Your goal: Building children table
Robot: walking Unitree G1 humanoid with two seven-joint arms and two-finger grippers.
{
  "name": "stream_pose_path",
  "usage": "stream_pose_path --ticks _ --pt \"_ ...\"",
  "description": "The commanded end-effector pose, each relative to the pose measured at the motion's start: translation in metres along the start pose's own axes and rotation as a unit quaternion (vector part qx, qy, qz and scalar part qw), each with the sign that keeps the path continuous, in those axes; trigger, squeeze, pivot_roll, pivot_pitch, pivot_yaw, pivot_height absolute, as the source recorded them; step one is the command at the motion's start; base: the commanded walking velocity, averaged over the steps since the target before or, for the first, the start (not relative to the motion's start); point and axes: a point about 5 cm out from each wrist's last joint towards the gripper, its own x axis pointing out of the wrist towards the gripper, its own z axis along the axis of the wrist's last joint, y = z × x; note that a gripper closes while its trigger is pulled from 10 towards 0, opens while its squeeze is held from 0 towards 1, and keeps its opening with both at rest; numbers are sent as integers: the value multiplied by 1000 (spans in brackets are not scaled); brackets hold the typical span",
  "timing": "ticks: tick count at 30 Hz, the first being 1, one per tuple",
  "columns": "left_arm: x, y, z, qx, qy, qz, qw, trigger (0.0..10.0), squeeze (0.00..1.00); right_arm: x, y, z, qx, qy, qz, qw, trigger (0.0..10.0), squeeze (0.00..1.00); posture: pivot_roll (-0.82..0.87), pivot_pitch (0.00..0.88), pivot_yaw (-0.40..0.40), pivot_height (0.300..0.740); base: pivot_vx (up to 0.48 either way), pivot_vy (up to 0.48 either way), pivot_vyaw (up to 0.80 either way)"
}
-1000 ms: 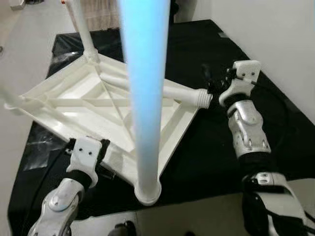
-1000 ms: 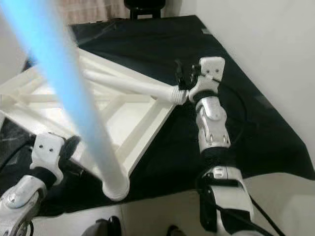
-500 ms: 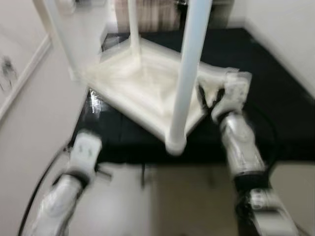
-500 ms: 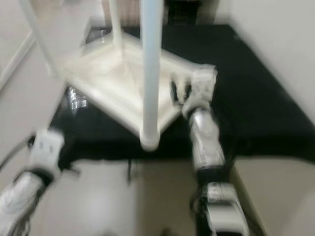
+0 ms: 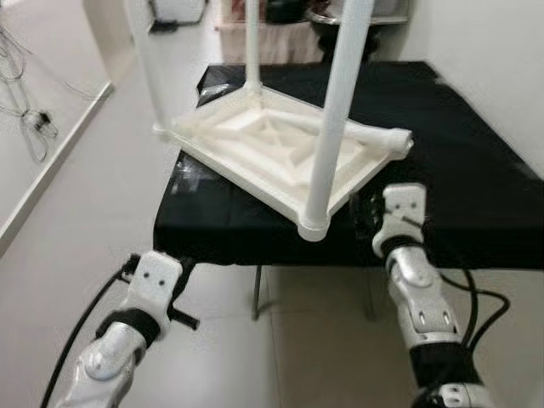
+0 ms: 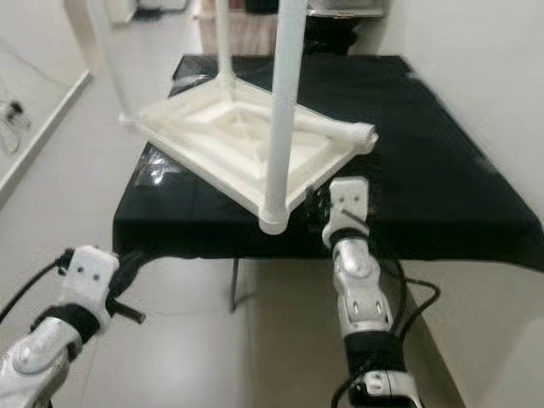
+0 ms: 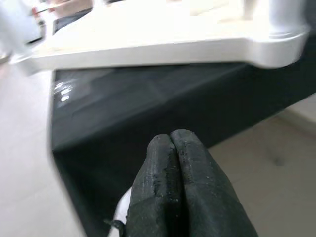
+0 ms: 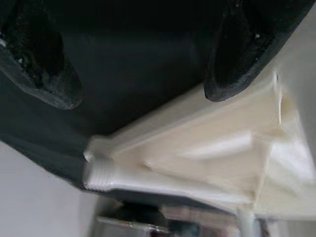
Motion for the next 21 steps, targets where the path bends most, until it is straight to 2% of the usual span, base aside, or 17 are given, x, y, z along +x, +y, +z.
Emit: stream_pose_path --ticks 1,3,5,9,11,15,21 --pt "-3 -9 -10 -2 17 -16 1000 10000 0 -11 7 -10 -5 24 12 1000 10000 0 60 138 -6 740 0 0 0" --pt "-3 -11 -11 -5 19 -20 1000 10000 0 -17 9 -12 -5 29 18 999 10000 0 60 138 -6 740 0 0 0" --pt "-6 -15 -16 -18 23 -23 999 10000 0 -30 18 -17 11 34 45 998 10000 0 50 131 2 740 0 0 0" --pt "-5 -17 -18 -19 20 -31 999 10000 0 -29 24 -12 27 20 74 997 10000 0 47 119 7 740 0 0 0" --pt "-2 -18 -17 -12 16 -40 999 10000 0 -28 34 -5 9 -3 113 994 10000 0 50 112 4 740 0 0 0" --pt "-1 -18 -19 -19 14 -36 999 10000 0 -32 41 2 -7 -16 146 989 10000 0 48 108 3 740 0 -480 0" --pt "1 -19 -20 -25 13 -37 999 10000 0 -34 45 3 -2 -16 173 985 10000 0 53 107 6 740 0 -480 0"
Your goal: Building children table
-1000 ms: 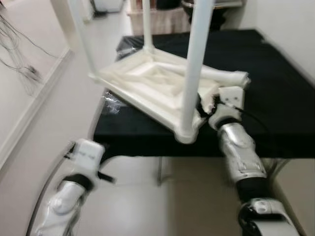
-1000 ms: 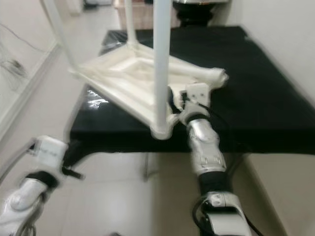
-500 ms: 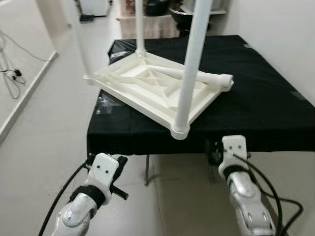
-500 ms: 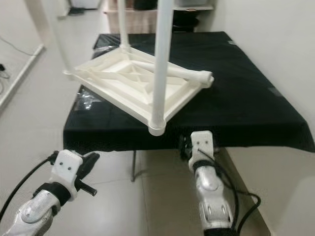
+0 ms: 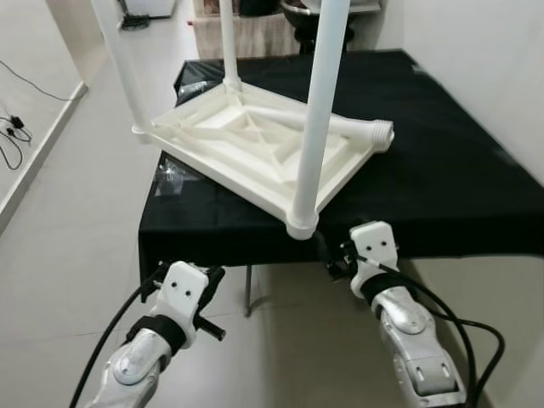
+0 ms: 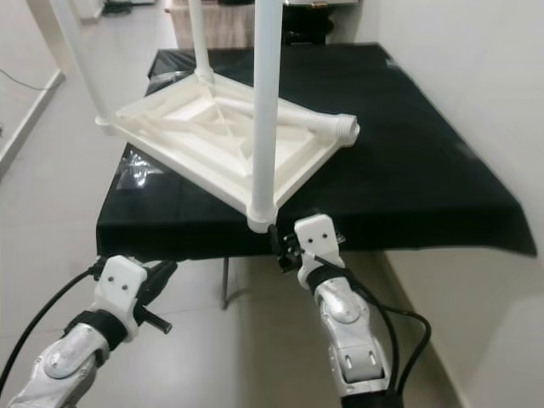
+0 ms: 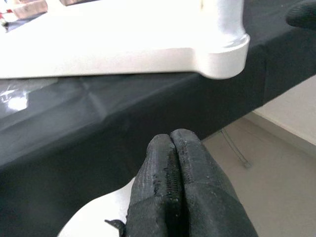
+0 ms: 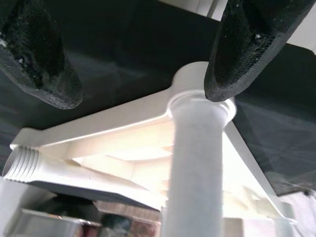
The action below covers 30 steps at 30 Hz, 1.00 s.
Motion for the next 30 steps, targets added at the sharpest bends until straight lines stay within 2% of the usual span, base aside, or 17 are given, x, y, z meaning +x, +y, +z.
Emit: stream_pose_path --ticks 1,6,7,10,12,17,23,27,29,30 --pt "0 -3 -5 -3 9 -6 1000 10000 0 -3 -1 -4 5 10 3 1000 10000 0 53 107 6 740 0 -480 0" --pt "2 -2 -5 -4 6 -6 1000 10000 0 3 4 0 -10 -7 44 999 10000 0 60 111 16 740 0 -480 0" --pt "3 -1 -5 -4 4 -5 1000 10000 0 6 11 3 -22 -16 87 996 10000 0 62 112 18 740 0 -480 0" --pt "4 0 -5 -3 3 -2 1000 10000 0 8 16 5 -26 -25 114 993 10000 0 62 114 20 740 0 -480 0" --pt "5 1 -4 -2 0 4 1000 10000 0 12 21 9 -54 -31 149 987 10000 0 63 114 21 740 0 0 788" --pt "7 3 -2 1 -4 13 1000 10000 0 19 25 9 -59 -28 153 986 10000 0 73 122 17 740 0 0 788" --pt "12 7 2 35 -12 31 999 10000 0 24 24 7 -67 -21 152 986 10000 0 69 127 27 740 0 0 790" --pt "13 8 3 41 -15 35 998 10000 0 25 23 7 -70 -18 147 987 10000 0 70 127 28 740 0 0 788" --pt "14 9 4 45 -16 38 998 10000 0 27 22 6 -71 -16 140 987 10000 0 72 129 27 740 0 0 788" --pt "16 10 4 43 -12 38 998 10000 0 29 16 5 -54 -9 111 992 10000 0 74 130 27 740 0 0 788"
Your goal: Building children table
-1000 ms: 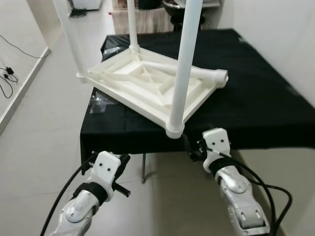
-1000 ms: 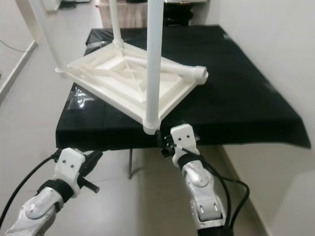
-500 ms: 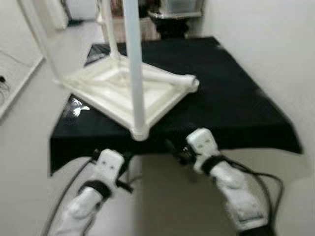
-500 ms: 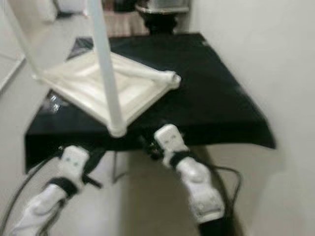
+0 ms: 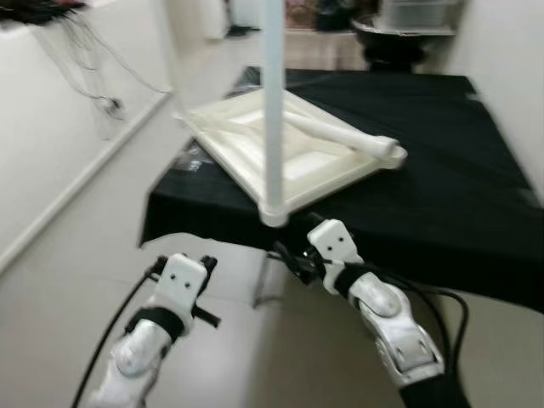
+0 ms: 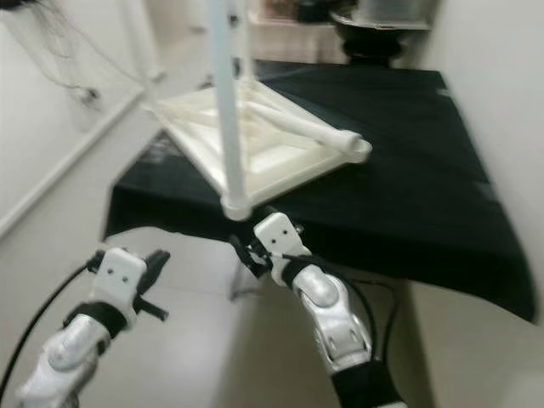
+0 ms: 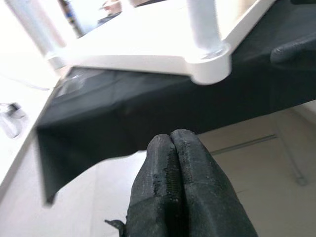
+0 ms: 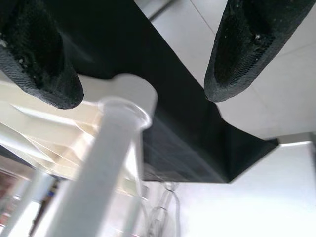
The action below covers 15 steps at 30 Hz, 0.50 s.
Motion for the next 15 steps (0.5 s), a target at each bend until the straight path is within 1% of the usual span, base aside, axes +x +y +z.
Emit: stream_pose_path --ticks 1,2,3,4,7,10,11,13,14,15 --pt "1 3 -4 2 13 3 1000 10000 0 3 -5 -3 23 9 -32 999 10000 0 74 130 27 740 0 0 788" --pt "2 3 -5 -3 16 1 1000 10000 0 3 -12 -7 51 20 -67 996 10000 0 73 131 26 740 0 0 544" --pt "2 4 -5 -6 15 -1 1000 10000 0 3 -21 -11 85 29 -105 990 10000 0 71 133 27 740 0 0 0" --pt "2 4 -5 -6 15 -1 1000 10000 0 3 -21 -11 85 29 -105 990 10000 0 71 133 27 740 0 0 0" --pt "3 3 -4 -7 11 -7 1000 10000 0 -1 -34 -19 149 41 -161 975 10000 0 68 133 28 740 314 0 0" --pt "3 3 -4 -7 11 -7 1000 10000 0 -1 -34 -19 149 41 -161 975 10000 0 68 133 28 740 341 0 0" --pt "3 3 -4 -7 10 -9 1000 10000 0 -2 -36 -20 165 38 -169 971 10000 0 68 133 28 740 349 0 0" --pt "3 2 -4 -7 10 -10 1000 10000 0 -3 -37 -19 173 27 -166 970 10000 0 71 133 30 740 349 0 0" --pt "4 2 -4 -7 10 -10 1000 10000 0 -2 -37 -16 170 17 -152 974 10000 0 71 133 30 740 337 0 800" --pt "4 2 -4 -7 10 -10 1000 10000 0 -2 -37 -16 170 17 -152 974 10000 0 71 133 30 740 337 0 800"
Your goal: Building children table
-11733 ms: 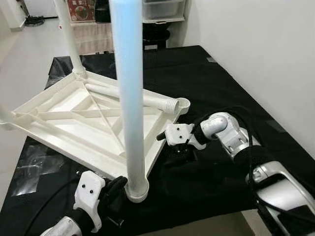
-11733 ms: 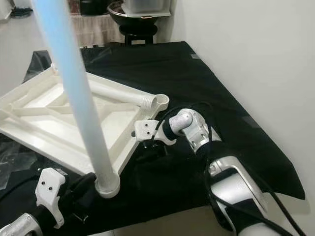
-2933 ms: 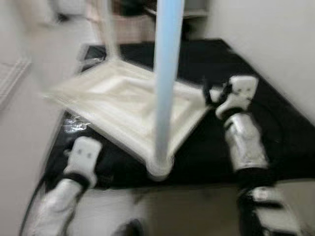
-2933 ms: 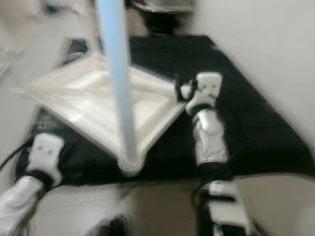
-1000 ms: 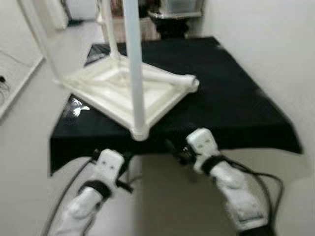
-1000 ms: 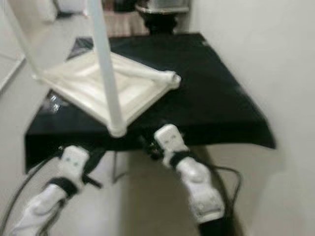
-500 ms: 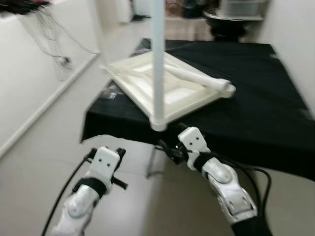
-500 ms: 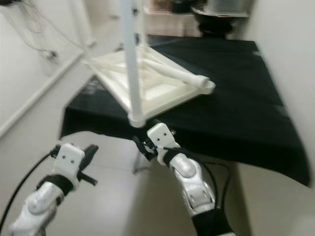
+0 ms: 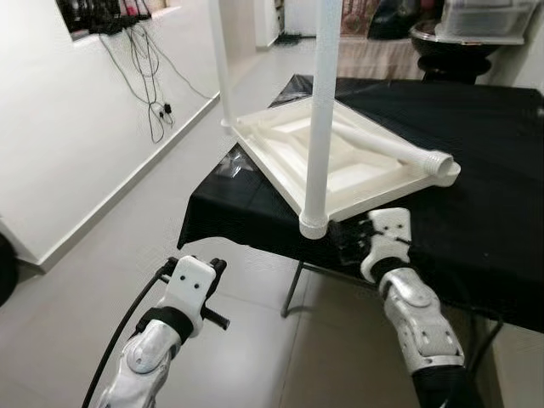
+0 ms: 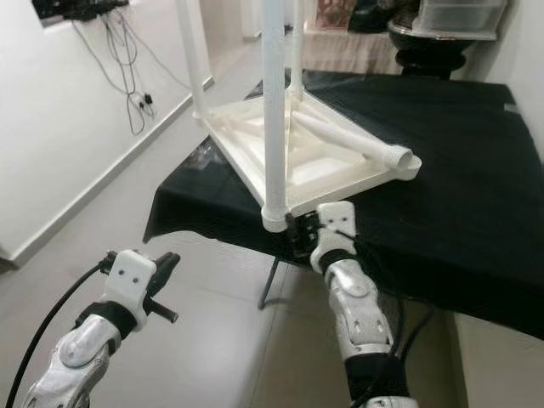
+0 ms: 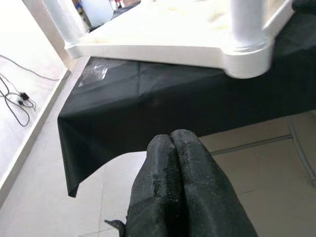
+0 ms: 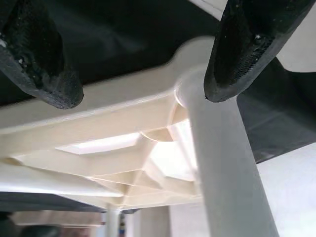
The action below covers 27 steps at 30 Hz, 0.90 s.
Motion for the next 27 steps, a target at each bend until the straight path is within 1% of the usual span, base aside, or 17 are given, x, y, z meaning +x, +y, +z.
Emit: stream_pose_path --ticks 1,3,4,6,8,12,14,15,17,19,20,21,22,24,25,26,27 --pt "-2 2 -4 -4 10 4 1000 10000 0 2 19 4 4 -17 65 998 10000 0 73 134 30 740 330 0 800" --pt "-2 2 -5 -3 10 5 1000 10000 0 1 28 8 -3 -27 128 991 10000 0 71 133 32 740 324 0 400" --pt "-2 2 -5 -3 10 5 1000 10000 0 1 28 8 -3 -27 128 991 10000 0 71 133 32 740 319 0 0" --pt "-3 2 -5 -3 10 5 1000 10000 0 -4 38 17 -45 -40 242 968 10000 0 69 131 30 740 306 0 0" --pt "-3 1 -5 -6 10 4 1000 10000 0 -6 37 22 -75 -40 292 953 10000 0 72 130 30 740 148 0 0" --pt "-4 1 -6 -14 10 7 1000 10000 0 -3 29 32 -124 -38 331 934 10000 0 72 129 28 740 0 0 0" --pt "-4 1 -6 -14 10 7 1000 10000 0 -3 29 32 -124 -38 331 934 10000 0 72 129 28 740 0 0 0" --pt "-4 0 -6 -14 11 6 1000 10000 0 -3 32 35 -139 -38 359 922 10000 0 78 128 22 740 0 0 0" --pt "-4 0 -6 -14 11 6 1000 10000 0 -3 32 35 -139 -38 359 922 10000 0 78 128 22 740 0 0 0" --pt "-5 -1 -7 -13 13 2 1000 10000 0 -14 47 39 -164 -34 453 876 10000 0 85 126 24 740 0 0 0" --pt "-5 -1 -7 -13 13 2 1000 10000 0 -14 47 39 -164 -34 453 876 10000 0 85 126 24 740 0 0 0" --pt "-6 -2 -7 -12 14 0 1000 10000 0 -20 53 37 -184 -25 498 847 10000 0 86 126 24 740 0 0 0" --pt "-6 -2 -7 -12 14 0 1000 10000 0 -20 53 37 -184 -25 498 847 10000 0 86 126 24 740 0 0 0" --pt "-7 -3 -7 -11 16 -5 1000 10000 0 -21 53 34 -248 10 562 789 10000 0 91 123 26 740 0 0 0" --pt "-7 -3 -7 -11 16 -5 1000 10000 0 -21 53 34 -248 10 562 789 10000 0 91 123 26 740 0 0 0" --pt "-8 -4 -7 -11 17 -9 1000 10000 0 -11 43 38 -292 40 579 760 10000 0 97 128 22 740 0 0 0" --pt "-8 -4 -7 -11 17 -9 1000 10000 0 -11 43 38 -292 40 579 760 10000 0 97 128 22 740 0 0 0"
